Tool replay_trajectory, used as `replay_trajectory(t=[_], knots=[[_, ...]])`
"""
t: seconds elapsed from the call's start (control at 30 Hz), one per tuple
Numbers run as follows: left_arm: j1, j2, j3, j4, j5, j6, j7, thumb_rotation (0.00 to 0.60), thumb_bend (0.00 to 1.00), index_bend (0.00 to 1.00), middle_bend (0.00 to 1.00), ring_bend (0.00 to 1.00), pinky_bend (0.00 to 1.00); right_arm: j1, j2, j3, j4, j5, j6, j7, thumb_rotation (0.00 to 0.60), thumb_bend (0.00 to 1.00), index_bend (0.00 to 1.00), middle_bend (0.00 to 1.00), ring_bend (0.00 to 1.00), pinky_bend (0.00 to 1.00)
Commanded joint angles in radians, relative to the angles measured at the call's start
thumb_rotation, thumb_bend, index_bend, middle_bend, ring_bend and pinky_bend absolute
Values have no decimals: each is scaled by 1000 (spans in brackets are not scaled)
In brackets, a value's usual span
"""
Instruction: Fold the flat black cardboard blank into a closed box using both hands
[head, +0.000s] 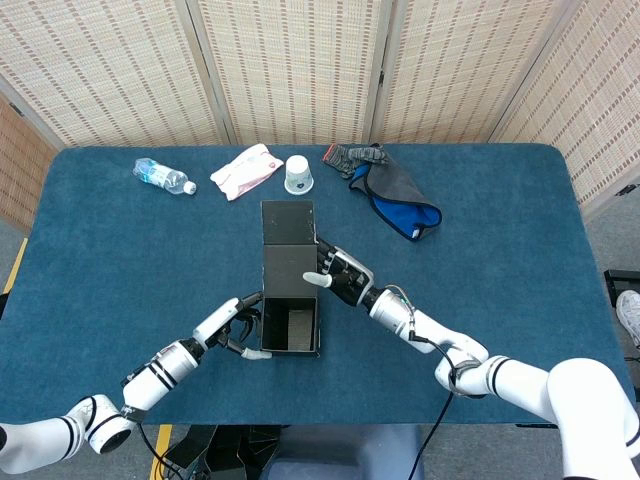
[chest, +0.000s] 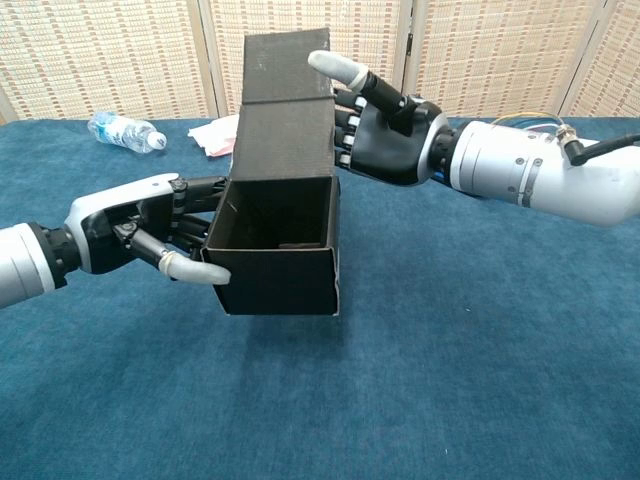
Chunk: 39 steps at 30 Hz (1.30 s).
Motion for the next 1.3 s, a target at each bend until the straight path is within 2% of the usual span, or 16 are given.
replay_trajectory(t=[0.03, 0.47, 0.87, 1.3], knots=[[-2, -1, -1, 7, -7, -9, -6, 600, 146, 246, 243, 575, 754, 16, 7, -33, 11, -14, 49, 6, 600, 0, 0, 0, 0, 90], [-18, -9, -7, 23, -32, -50, -1, 600, 147, 245, 243, 575, 754, 56, 147, -137, -114, -65, 164, -108, 600, 0, 0, 0, 0, 91], [-25, -23, -31, 23, -82, -98, 61, 600, 147, 238, 243, 575, 754, 160, 230, -180, -208, -35, 21, -310, 600, 0, 0, 0, 0, 91], [-19, -36, -39, 49, -109, -134, 68, 600, 147, 232, 243, 574, 754, 224, 323, -261, -266, -68, -9, -405, 600, 0, 0, 0, 0, 79]])
